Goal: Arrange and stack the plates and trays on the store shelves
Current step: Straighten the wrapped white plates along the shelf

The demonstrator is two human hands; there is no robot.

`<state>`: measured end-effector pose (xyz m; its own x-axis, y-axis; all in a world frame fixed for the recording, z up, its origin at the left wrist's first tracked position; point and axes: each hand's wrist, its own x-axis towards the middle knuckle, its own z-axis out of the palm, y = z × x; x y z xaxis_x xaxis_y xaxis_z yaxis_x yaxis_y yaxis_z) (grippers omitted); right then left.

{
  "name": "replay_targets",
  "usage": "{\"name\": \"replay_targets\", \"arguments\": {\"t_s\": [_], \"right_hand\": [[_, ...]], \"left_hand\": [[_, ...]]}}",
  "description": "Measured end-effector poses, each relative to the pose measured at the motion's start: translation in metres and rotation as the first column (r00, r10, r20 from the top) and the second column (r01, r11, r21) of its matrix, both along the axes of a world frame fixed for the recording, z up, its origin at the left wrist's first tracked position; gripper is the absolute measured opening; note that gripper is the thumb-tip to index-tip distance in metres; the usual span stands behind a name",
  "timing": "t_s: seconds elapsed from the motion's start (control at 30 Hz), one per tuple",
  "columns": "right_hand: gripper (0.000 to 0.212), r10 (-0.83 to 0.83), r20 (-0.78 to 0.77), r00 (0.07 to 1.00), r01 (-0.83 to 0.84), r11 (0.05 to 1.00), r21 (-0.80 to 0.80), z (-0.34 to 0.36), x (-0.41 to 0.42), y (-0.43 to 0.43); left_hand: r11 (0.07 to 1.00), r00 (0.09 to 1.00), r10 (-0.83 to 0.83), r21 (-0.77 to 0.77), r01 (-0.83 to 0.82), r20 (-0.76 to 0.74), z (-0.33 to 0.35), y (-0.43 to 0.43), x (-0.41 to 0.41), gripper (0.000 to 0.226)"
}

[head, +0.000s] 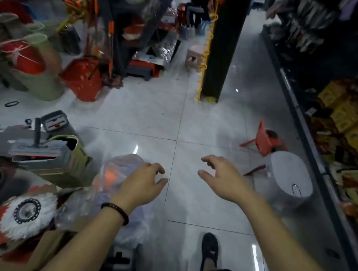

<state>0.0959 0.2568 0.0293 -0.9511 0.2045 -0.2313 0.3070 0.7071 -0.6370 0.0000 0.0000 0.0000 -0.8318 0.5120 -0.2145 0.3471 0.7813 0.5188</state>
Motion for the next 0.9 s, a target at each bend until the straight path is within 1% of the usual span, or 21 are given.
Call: {"name": "replay_targets", "arguments": {"t_s": [0.07,0.13,0.2,0.33,0.43,0.53,0.7,0.77,0.83,0.9], "right_hand": [[0.055,0.001,0.124,0.992,-0.004,1.0,0.02,-0.017,0.004,0.018],[0.056,0.031,0.238,0.971,-0.036,0.999,0.016,-0.039,0.007,0.04],[0.056,0.049,0.273,0.961,-0.054,0.998,0.011,-0.053,0.0,0.066],[0.056,0.069,0.318,0.946,-0.074,0.997,0.003,-0.065,-0.018,0.122],[0.055,0.107,0.341,0.934,-0.103,0.994,-0.028,-0.073,-0.035,0.166],[0.055,0.138,0.356,0.924,-0.14,0.99,-0.022,-0.079,-0.061,0.208],[0.055,0.155,0.335,0.929,-0.16,0.987,-0.012,-0.078,-0.118,0.243],[0.056,0.178,0.332,0.926,-0.181,0.983,-0.021,-0.079,-0.146,0.249],[0.059,0.196,0.338,0.921,-0.201,0.979,-0.021,-0.082,-0.178,0.252],[0.068,0.202,0.362,0.91,-0.206,0.978,-0.028,-0.083,-0.214,0.256]], "left_hand": [[0.997,0.999,-0.037,-0.065,0.038,0.03,-0.014,0.024,0.001,0.039],[0.994,0.995,-0.053,-0.09,0.06,0.083,-0.026,0.049,0.006,0.039],[0.994,0.994,-0.045,-0.094,0.054,0.102,-0.035,0.076,0.003,0.039],[0.991,0.983,0.016,-0.135,0.01,0.184,-0.048,0.125,-0.007,0.036],[0.989,0.976,0.062,-0.146,-0.031,0.21,-0.05,0.162,-0.025,0.036],[0.983,0.975,0.12,-0.16,-0.091,0.185,-0.047,0.195,-0.051,0.036],[0.977,0.985,0.107,-0.198,-0.08,0.132,-0.032,0.231,-0.096,0.037],[0.976,0.984,0.128,-0.193,-0.103,0.123,-0.029,0.24,-0.123,0.037],[0.972,0.983,0.151,-0.198,-0.127,0.108,-0.028,0.245,-0.156,0.037],[0.967,0.982,0.157,-0.216,-0.132,0.105,-0.03,0.249,-0.192,0.037]]}}
